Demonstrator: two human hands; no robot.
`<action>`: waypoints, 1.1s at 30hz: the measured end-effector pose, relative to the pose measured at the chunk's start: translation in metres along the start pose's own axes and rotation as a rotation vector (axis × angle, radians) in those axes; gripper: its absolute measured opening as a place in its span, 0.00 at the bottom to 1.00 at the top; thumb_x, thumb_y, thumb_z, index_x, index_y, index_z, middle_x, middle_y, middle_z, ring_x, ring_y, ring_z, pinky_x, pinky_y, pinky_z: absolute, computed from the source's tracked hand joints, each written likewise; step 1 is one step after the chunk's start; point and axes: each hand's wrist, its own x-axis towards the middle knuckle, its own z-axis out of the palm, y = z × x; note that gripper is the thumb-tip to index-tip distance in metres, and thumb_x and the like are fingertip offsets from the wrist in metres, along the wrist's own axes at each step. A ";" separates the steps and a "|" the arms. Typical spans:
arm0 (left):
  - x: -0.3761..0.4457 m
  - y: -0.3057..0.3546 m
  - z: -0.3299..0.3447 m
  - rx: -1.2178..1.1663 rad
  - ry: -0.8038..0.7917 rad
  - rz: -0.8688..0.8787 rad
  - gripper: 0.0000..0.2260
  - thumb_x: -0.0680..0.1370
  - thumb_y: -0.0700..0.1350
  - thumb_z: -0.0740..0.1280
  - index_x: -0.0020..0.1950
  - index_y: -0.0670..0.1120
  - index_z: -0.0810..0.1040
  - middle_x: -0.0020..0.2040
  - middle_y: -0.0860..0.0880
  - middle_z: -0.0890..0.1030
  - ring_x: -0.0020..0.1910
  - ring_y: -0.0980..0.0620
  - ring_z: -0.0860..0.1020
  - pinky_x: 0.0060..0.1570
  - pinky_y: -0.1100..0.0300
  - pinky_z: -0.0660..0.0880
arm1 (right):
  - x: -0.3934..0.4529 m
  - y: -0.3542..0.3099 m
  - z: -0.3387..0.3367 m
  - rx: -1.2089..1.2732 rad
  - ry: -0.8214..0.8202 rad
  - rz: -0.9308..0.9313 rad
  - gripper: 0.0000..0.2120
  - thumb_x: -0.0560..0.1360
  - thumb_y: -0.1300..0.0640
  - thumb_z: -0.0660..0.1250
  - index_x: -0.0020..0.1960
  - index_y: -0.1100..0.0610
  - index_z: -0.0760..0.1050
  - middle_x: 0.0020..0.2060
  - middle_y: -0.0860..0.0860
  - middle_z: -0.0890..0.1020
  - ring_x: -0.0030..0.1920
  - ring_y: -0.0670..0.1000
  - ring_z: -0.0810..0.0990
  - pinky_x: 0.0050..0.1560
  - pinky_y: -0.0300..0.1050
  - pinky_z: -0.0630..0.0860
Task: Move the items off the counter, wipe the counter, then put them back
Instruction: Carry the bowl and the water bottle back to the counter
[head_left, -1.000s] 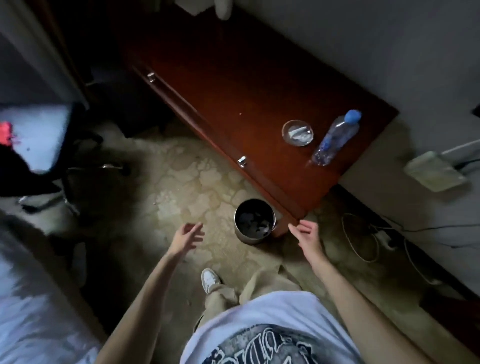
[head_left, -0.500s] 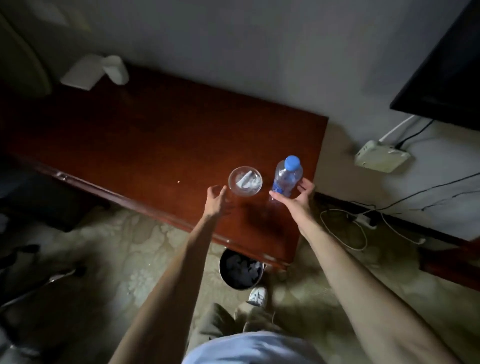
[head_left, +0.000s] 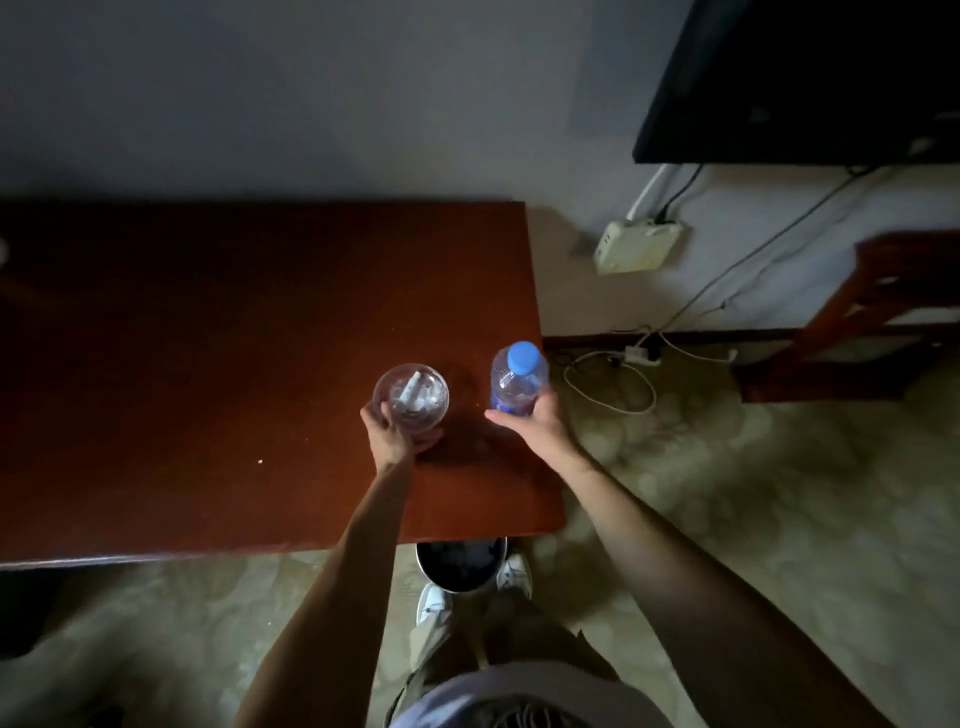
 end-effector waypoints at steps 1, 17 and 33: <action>-0.005 0.003 -0.001 0.020 -0.013 -0.004 0.10 0.84 0.55 0.53 0.61 0.51 0.63 0.67 0.33 0.71 0.34 0.37 0.84 0.31 0.50 0.81 | -0.007 0.001 -0.006 -0.005 0.017 -0.006 0.31 0.64 0.70 0.78 0.64 0.69 0.70 0.51 0.56 0.80 0.40 0.29 0.79 0.45 0.25 0.72; -0.129 -0.028 0.170 0.608 -0.790 0.007 0.09 0.84 0.53 0.56 0.57 0.50 0.71 0.52 0.45 0.78 0.39 0.37 0.81 0.18 0.57 0.76 | -0.236 0.098 -0.176 0.117 0.857 0.282 0.19 0.65 0.60 0.79 0.51 0.53 0.74 0.39 0.44 0.80 0.38 0.40 0.79 0.32 0.26 0.73; -0.387 -0.214 0.465 0.980 -1.249 0.080 0.12 0.84 0.49 0.55 0.57 0.48 0.77 0.44 0.41 0.78 0.34 0.42 0.81 0.26 0.55 0.79 | -0.374 0.247 -0.457 0.381 1.184 0.408 0.30 0.65 0.52 0.79 0.63 0.54 0.71 0.54 0.48 0.80 0.55 0.48 0.80 0.48 0.33 0.74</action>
